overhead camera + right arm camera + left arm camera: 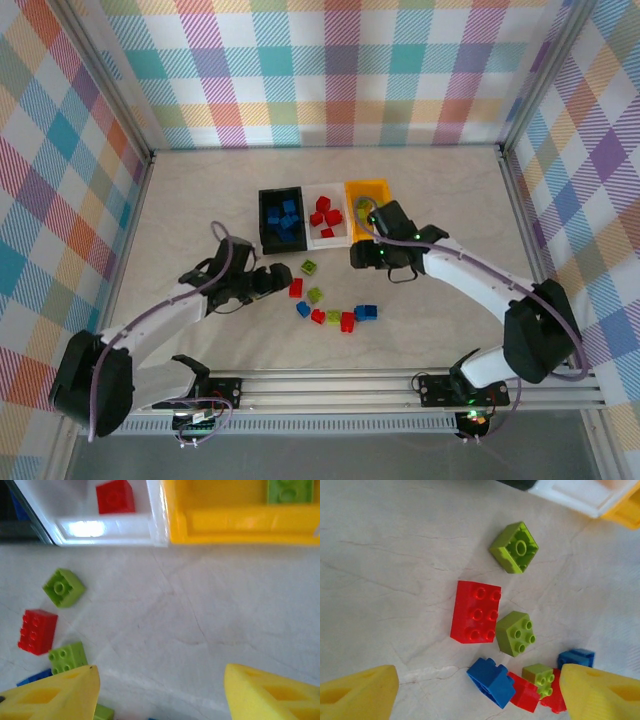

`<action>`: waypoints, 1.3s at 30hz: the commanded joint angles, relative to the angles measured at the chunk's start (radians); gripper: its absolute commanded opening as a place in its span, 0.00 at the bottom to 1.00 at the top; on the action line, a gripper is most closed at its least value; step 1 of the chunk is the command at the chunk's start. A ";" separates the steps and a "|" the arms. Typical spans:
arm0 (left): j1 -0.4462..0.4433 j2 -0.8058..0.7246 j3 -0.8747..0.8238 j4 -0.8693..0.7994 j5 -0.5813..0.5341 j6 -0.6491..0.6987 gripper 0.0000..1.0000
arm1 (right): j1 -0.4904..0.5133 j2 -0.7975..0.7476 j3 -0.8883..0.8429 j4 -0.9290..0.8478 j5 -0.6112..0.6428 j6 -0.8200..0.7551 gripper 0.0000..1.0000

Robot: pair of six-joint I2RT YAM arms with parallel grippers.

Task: Sort the legos into containers by color

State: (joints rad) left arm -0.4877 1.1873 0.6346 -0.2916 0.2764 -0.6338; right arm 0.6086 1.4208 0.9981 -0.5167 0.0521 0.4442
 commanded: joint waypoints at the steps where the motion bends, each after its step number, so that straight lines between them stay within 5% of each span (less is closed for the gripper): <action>1: -0.101 0.095 0.127 -0.107 -0.137 0.104 0.83 | 0.002 -0.071 -0.051 0.014 -0.004 0.037 0.67; 6: -0.203 0.312 0.283 -0.207 -0.306 0.168 0.79 | 0.002 -0.135 -0.096 0.011 0.015 0.039 0.67; 12: -0.206 0.422 0.336 -0.191 -0.362 0.170 0.66 | 0.002 -0.179 -0.128 0.004 0.024 0.036 0.67; 23: -0.212 0.496 0.310 -0.175 -0.373 0.177 0.45 | 0.002 -0.218 -0.142 0.005 0.026 0.036 0.67; 31: -0.210 0.387 0.313 -0.195 -0.370 0.147 0.33 | 0.000 -0.230 -0.141 0.001 0.035 0.037 0.67; 39: -0.155 0.415 0.617 -0.221 -0.290 0.156 0.34 | 0.000 -0.236 -0.156 0.015 0.037 0.047 0.67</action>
State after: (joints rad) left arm -0.6697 1.5677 1.1423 -0.5117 -0.0422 -0.4812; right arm 0.6083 1.2022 0.8604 -0.5152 0.0731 0.4759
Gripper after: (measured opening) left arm 0.340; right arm 0.667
